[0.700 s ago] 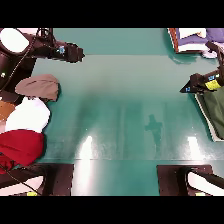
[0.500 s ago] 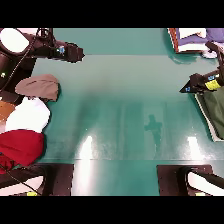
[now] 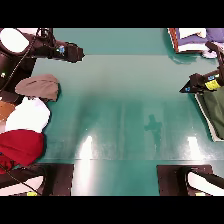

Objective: Fold the shirts.

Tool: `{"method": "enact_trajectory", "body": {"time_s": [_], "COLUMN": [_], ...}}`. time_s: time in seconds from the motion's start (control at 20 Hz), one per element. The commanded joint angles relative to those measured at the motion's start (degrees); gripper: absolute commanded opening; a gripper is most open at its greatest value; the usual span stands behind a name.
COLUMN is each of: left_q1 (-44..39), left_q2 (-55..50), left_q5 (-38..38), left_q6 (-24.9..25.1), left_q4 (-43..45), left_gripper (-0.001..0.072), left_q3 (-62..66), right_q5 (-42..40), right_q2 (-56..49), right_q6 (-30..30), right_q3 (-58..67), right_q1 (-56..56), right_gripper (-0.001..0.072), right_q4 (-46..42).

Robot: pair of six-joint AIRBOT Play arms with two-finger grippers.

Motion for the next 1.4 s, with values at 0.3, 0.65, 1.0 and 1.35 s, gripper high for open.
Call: {"method": "enact_trajectory", "body": {"time_s": [0.3,0.65,1.0,1.35], "left_q1": [5.27,22.62,26.99,26.95], "left_q2": [-1.42,-15.91,-23.65,-19.69], "left_q5": [1.68,-8.76,-7.34,-11.19], "left_q6": [-12.63,-14.99,-14.99,-13.27], "left_q4": [29.53,31.41,28.72,24.63], "left_gripper": [0.0561,0.0562,0.0559,0.0024], "left_q3": [-0.11,-0.11,-0.11,2.54], "right_q5": [-0.26,-1.73,-5.11,-6.34], "right_q2": [0.00,-0.02,-0.02,-0.02], "right_q6": [0.70,0.70,0.74,0.74], "right_q3": [0.07,-0.04,-0.04,1.22], "right_q1": [0.04,0.07,0.07,0.07], "right_gripper": [0.0015,0.0014,0.0014,0.0014], "right_q4": [1.90,1.88,1.92,1.97]}}
